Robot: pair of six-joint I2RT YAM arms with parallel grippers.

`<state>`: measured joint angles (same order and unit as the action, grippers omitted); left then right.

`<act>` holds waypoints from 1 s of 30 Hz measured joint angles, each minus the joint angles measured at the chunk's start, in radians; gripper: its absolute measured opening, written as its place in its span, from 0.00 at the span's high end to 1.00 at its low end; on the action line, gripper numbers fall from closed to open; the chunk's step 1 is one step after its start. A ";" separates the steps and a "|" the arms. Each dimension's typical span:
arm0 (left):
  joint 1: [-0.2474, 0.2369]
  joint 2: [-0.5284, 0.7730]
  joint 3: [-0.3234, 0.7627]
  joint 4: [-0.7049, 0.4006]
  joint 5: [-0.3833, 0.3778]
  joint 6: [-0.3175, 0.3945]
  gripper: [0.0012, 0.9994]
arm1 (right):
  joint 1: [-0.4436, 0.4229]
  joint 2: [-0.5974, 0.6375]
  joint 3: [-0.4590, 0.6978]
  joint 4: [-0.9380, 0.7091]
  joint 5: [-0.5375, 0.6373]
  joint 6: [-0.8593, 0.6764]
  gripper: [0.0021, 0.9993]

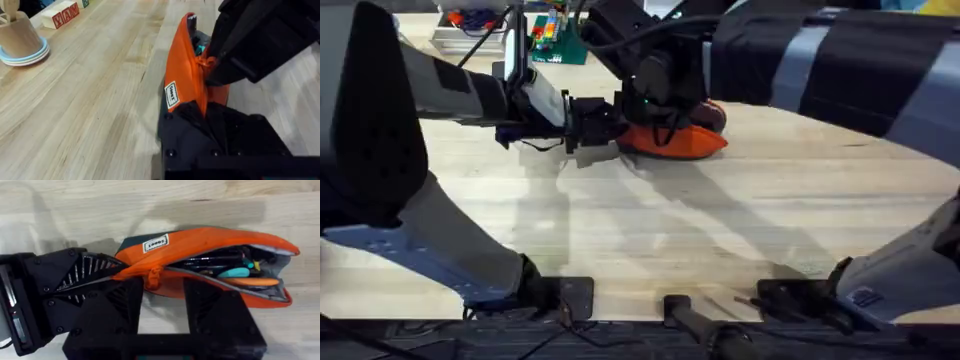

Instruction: Unzip the bag, pick up the pens from the table one at a time and place them inside, then zip the bag closed.

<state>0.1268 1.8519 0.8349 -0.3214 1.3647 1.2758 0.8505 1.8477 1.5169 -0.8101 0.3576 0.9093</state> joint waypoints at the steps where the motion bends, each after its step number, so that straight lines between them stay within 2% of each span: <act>1: 0.000 0.000 0.000 0.000 0.000 0.000 0.96 | -0.001 0.000 0.000 0.000 -0.002 0.000 0.52; 27: 0.000 0.000 0.000 -0.001 -0.009 0.000 0.96 | -0.001 0.031 -0.001 0.033 -0.006 0.000 0.52; 28: 0.000 0.000 0.000 -0.001 -0.009 0.000 0.96 | -0.001 0.031 -0.001 0.033 -0.006 0.000 0.53; 30: 0.000 0.000 0.000 -0.001 -0.009 0.000 0.96 | -0.001 0.031 -0.001 0.037 -0.011 0.001 0.61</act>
<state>0.1268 1.8519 0.8349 -0.3222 1.3560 1.2758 0.8494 1.8786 1.5162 -0.7731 0.3466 0.9104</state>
